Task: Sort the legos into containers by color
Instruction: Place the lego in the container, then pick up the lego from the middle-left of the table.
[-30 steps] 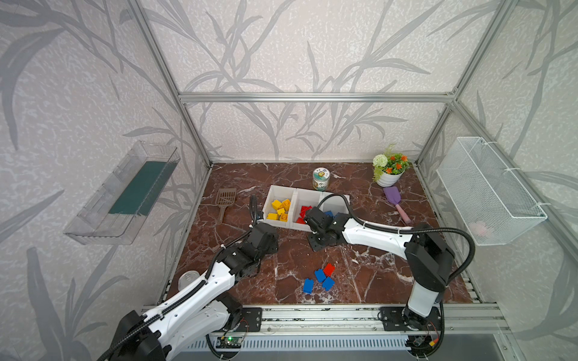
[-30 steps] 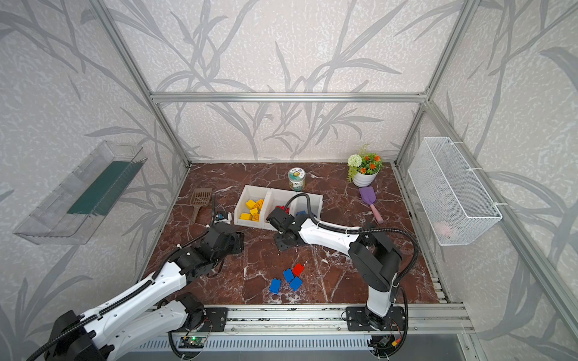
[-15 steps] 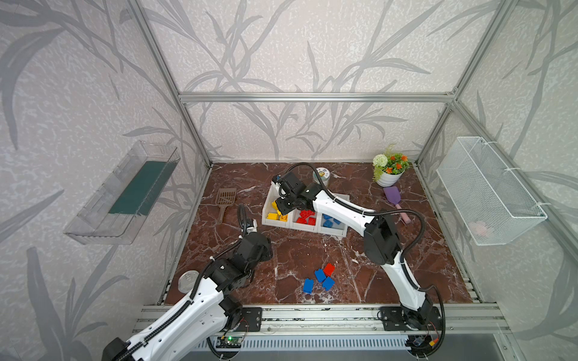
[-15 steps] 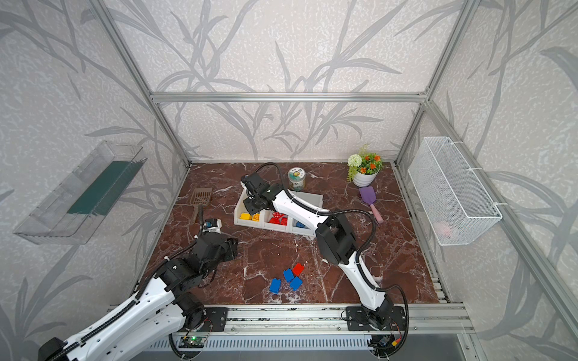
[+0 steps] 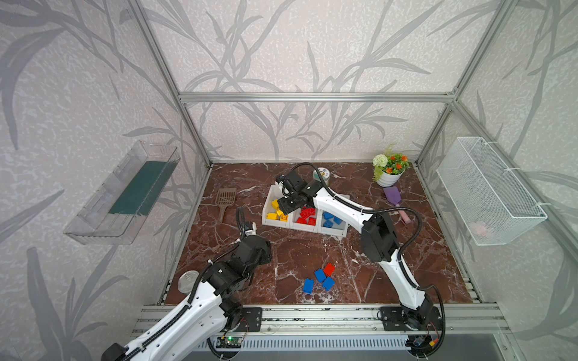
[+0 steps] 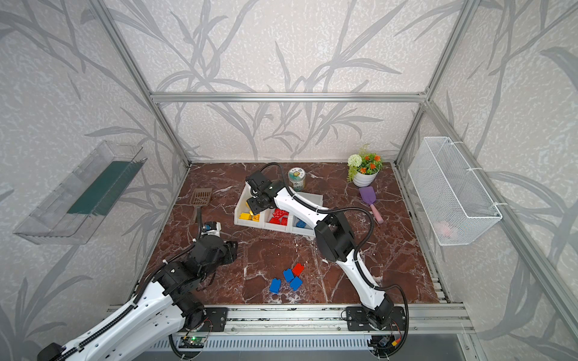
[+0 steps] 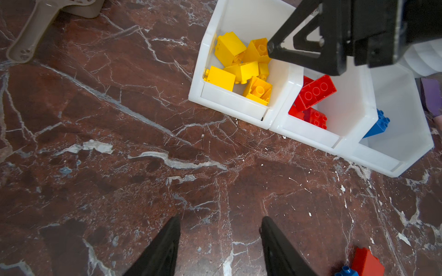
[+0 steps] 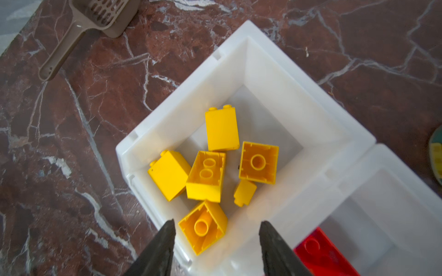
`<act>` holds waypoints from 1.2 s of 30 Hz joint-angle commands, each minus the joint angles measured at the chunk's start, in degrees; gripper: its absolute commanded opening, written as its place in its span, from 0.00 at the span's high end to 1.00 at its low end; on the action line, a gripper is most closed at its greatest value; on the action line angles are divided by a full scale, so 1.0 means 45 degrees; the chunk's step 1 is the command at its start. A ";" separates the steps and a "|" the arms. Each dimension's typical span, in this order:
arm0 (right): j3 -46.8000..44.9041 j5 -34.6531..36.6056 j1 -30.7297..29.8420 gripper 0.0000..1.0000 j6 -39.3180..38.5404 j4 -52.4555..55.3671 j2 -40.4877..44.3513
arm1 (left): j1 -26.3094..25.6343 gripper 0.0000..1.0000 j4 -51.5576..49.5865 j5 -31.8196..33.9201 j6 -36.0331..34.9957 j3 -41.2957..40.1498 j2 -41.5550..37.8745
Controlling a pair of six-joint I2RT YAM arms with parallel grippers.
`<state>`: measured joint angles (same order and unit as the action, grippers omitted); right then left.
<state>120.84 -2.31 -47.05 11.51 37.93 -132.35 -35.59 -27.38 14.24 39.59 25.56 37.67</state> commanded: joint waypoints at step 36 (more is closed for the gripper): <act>-1.8741 0.5151 0.0728 0.39 0.6016 -0.1920 1.6052 | -0.5346 0.37 0.2798 -0.4964 -0.1479 0.2152 0.7875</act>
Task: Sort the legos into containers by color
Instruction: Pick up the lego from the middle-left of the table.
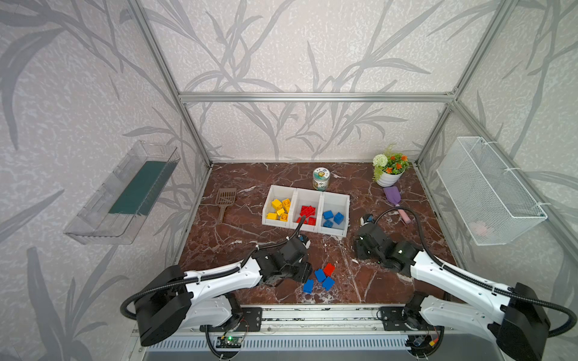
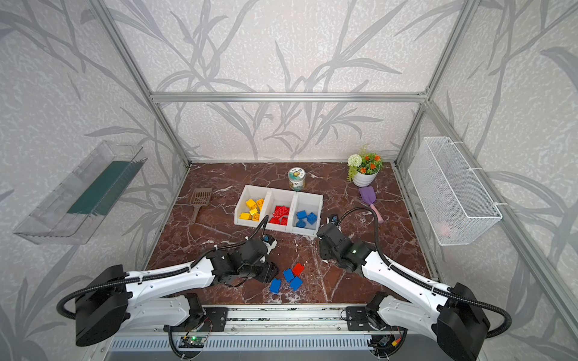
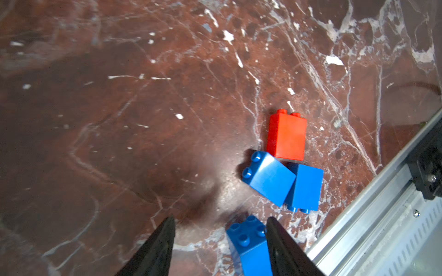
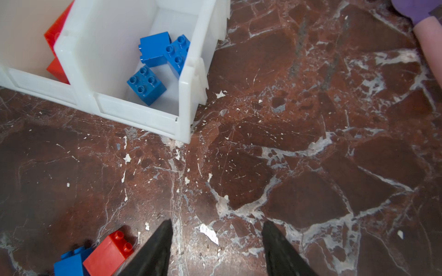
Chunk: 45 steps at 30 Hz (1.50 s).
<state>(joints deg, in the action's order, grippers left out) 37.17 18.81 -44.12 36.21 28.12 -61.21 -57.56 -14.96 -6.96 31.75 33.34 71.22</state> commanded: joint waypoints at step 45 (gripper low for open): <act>-0.0980 0.0938 0.0117 0.39 0.0842 0.1391 0.2504 | 0.1170 0.75 -0.2612 0.2014 -0.3276 0.7433 0.4625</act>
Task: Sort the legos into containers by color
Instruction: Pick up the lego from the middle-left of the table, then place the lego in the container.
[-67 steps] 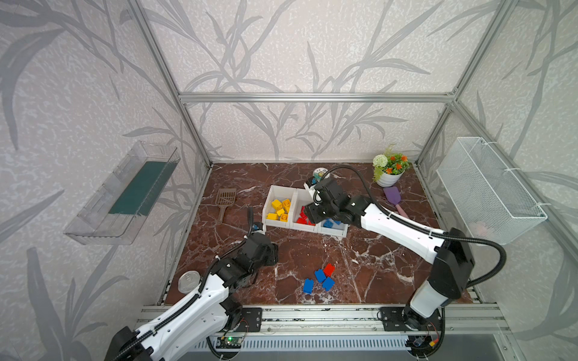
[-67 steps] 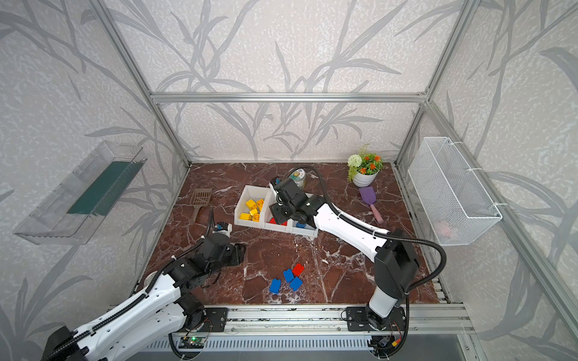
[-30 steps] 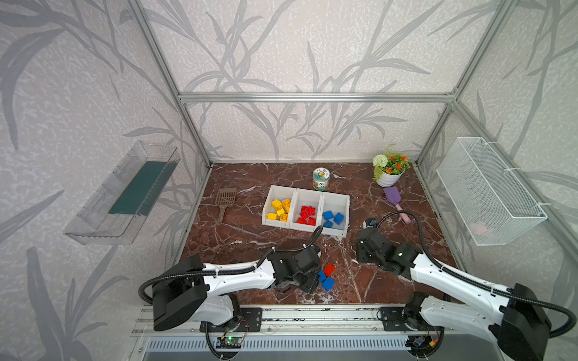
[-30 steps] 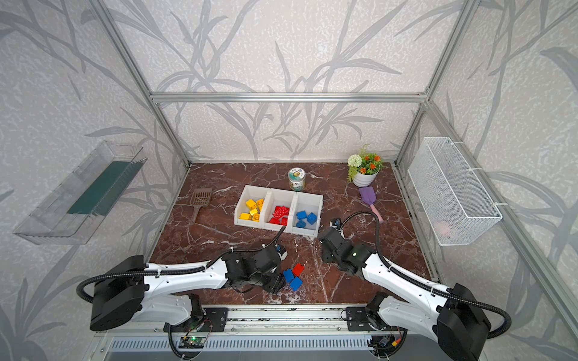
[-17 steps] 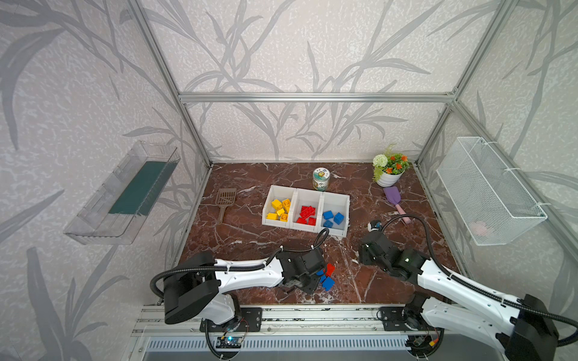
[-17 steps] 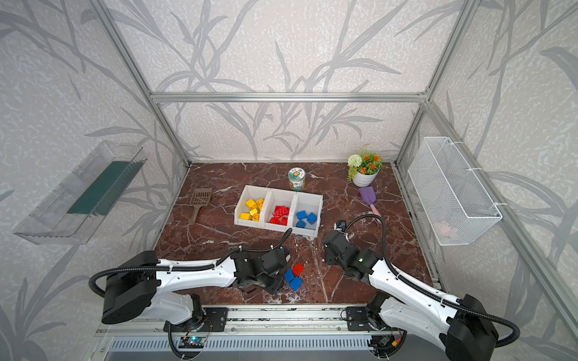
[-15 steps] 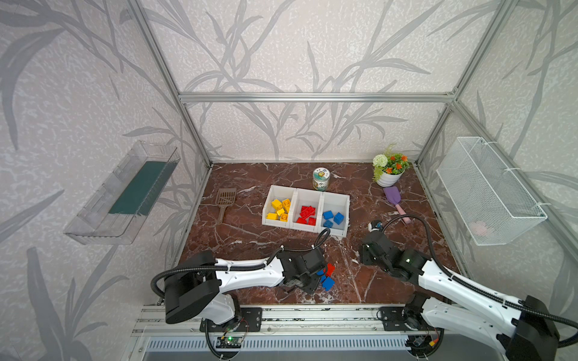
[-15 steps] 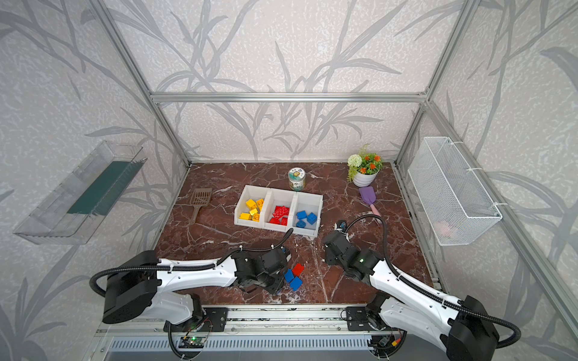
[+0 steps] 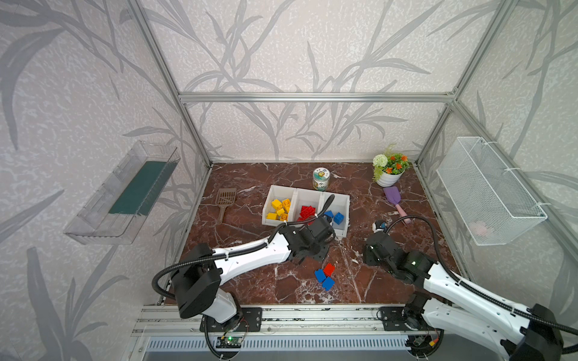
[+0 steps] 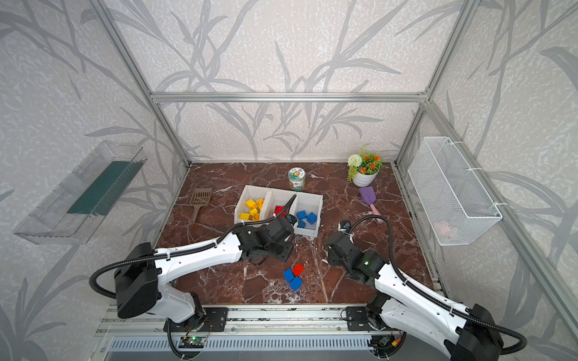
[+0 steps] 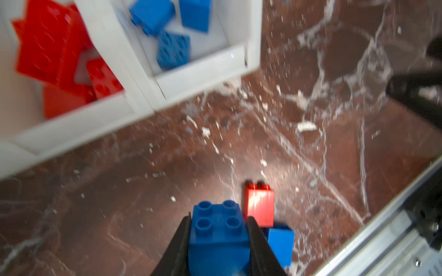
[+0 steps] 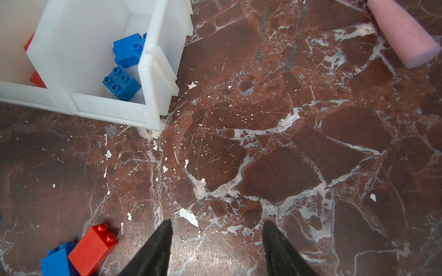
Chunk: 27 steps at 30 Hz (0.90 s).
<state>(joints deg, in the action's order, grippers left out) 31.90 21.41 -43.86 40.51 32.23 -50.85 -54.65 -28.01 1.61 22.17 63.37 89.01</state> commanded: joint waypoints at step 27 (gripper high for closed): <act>0.0955 -0.0047 0.0136 0.38 -0.0477 0.0652 -0.0708 | 0.2762 0.42 0.0594 -0.1702 -0.1693 0.5919 0.4828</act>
<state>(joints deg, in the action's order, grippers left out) 34.35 20.95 -43.53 39.05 34.15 -53.47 -42.89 -25.39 -4.73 13.76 92.66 115.02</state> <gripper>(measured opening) 0.615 0.583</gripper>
